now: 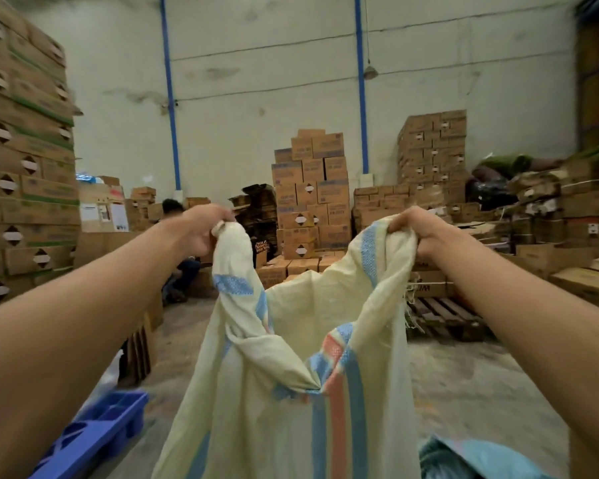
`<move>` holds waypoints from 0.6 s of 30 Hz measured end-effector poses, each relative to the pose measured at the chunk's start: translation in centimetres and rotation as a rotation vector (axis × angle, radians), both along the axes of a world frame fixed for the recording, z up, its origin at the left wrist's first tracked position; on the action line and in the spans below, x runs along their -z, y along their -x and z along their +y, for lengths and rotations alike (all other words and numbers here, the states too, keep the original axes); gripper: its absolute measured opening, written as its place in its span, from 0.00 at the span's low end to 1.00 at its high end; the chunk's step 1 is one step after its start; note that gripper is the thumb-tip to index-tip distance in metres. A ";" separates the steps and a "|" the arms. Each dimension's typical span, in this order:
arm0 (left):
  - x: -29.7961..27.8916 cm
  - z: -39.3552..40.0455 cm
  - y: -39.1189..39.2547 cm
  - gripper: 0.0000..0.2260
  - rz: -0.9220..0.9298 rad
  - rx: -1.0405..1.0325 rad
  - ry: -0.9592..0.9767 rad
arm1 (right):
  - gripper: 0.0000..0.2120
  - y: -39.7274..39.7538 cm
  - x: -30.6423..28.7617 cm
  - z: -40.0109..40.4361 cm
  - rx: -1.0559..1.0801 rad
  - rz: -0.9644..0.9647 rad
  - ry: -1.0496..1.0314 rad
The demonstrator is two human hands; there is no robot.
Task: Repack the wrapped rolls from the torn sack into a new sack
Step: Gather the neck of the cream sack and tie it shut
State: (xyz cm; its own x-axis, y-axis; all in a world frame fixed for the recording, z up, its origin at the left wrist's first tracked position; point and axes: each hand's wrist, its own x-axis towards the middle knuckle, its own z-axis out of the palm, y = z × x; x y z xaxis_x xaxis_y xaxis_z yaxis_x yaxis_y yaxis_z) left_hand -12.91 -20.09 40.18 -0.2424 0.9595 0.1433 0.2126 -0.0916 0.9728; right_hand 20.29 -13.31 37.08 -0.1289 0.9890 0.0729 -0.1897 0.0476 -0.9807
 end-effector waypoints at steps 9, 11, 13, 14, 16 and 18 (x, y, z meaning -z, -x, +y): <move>-1.7 2.2 -7.4 0.15 -0.133 0.045 -0.232 | 0.26 5.2 -0.7 -1.4 -0.273 -0.130 -0.518; -1.7 2.5 -8.4 0.19 -0.239 0.097 -0.239 | 0.38 6.6 0.8 -1.2 -0.296 -0.175 -0.450; -1.7 2.4 -9.4 0.19 -0.362 0.190 -0.266 | 0.45 7.9 1.9 -1.1 -0.255 -0.228 -0.411; -1.7 2.3 -9.9 0.17 -0.407 0.254 -0.282 | 0.45 8.4 2.2 -1.2 -0.250 -0.259 -0.395; -1.7 1.7 -10.8 0.16 -0.409 0.380 -0.301 | 0.36 9.1 2.5 -1.5 -0.274 -0.256 -0.382; -1.7 0.9 -11.0 0.14 -0.391 0.450 -0.346 | 0.21 9.3 2.5 -1.3 -0.241 -0.235 -0.403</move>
